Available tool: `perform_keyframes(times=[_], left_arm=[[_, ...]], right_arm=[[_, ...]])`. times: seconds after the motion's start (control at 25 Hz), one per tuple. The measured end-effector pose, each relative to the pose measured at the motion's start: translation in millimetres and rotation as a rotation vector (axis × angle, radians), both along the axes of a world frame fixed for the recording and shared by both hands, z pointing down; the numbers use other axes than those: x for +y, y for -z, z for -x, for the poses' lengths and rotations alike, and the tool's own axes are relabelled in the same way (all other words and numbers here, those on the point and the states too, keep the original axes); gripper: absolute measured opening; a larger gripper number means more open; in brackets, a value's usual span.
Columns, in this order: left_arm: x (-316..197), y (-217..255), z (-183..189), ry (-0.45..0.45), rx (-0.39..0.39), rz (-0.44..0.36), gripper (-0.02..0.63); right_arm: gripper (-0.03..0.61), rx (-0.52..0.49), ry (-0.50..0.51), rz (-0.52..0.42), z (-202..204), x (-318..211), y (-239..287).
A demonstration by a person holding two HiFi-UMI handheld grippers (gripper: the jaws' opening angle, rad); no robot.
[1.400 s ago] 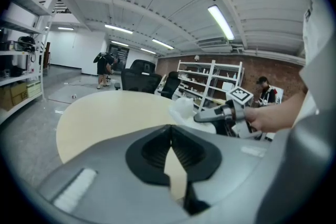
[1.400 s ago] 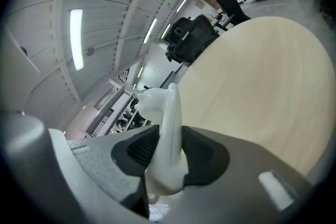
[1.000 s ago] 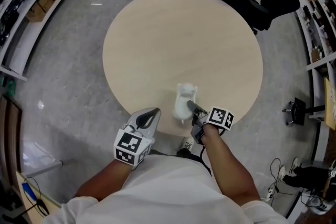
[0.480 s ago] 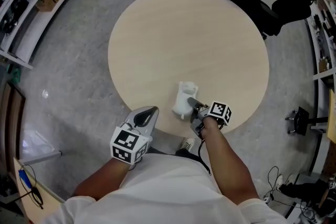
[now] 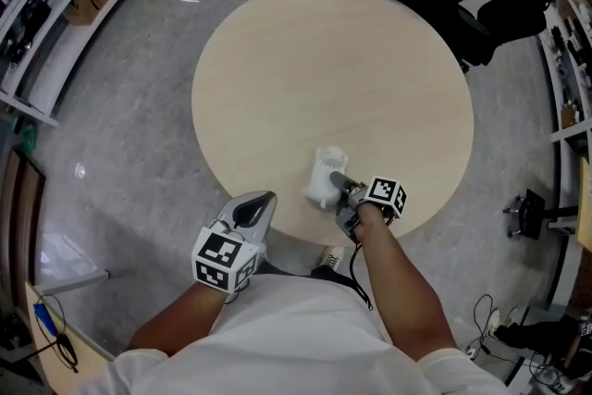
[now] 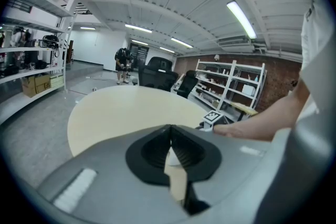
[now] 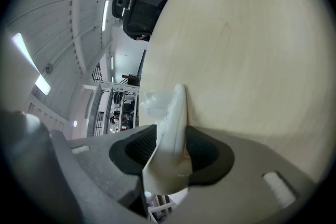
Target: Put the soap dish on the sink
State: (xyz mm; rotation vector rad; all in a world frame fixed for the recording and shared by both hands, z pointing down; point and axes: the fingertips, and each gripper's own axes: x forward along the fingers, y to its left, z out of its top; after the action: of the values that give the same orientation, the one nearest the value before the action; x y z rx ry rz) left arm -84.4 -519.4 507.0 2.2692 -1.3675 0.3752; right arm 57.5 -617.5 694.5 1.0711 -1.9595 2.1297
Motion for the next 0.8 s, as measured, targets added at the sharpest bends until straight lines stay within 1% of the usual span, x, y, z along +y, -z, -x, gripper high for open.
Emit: perform_keyframes(times=[0.12,0.36,0.6,0.72,0.8], left_arm=[[0.0,-0.2,2.7,-0.001,0.000,0.000,0.008],[0.2,-0.6,2.5,-0.014,-0.002,-0.002,0.008],[-4.0,4.3,2.9,-0.039,0.003,-0.016,0.008],[-5.5,7.2,1.1,-0.063,0.007,-0.026,0.008],[-4.9,9.0,0.7,-0.082,0.011,-0.033,0.008]], right_arm=[[0.178,0.011,0.012,-0.014,0.4,-1.6,1.0],[0.186,0.025,0.003,-0.025,-8.1,-5.9,5.3],[0.186,0.090,0.003,-0.077,-27.9,-4.6,18.9],[0.186,0.140,-0.019,-0.137,-39.9,-3.0,31.1],[0.186,0.145,-0.038,-0.192,-42.3,2.5,46.6]])
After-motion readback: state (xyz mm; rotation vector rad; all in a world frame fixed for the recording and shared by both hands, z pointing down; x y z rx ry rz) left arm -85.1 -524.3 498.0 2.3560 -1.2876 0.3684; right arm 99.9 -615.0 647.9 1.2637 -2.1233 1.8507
